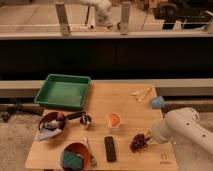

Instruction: Place grapes in table surface

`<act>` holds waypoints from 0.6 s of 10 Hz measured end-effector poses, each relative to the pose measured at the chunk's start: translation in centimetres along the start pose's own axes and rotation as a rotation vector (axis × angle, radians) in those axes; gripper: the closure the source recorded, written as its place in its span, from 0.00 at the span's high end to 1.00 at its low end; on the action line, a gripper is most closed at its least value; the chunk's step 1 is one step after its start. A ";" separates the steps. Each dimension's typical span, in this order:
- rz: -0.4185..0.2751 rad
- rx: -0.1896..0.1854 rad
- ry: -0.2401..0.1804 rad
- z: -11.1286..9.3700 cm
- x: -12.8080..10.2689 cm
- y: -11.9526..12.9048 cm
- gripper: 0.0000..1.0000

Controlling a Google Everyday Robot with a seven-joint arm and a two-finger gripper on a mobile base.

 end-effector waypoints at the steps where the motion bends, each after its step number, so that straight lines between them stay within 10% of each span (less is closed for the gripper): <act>1: -0.004 0.002 0.004 -0.1 0.0 0.0 0.00; 6: 0.006 0.059 0.081 -6.4 -1.3 -0.8 0.00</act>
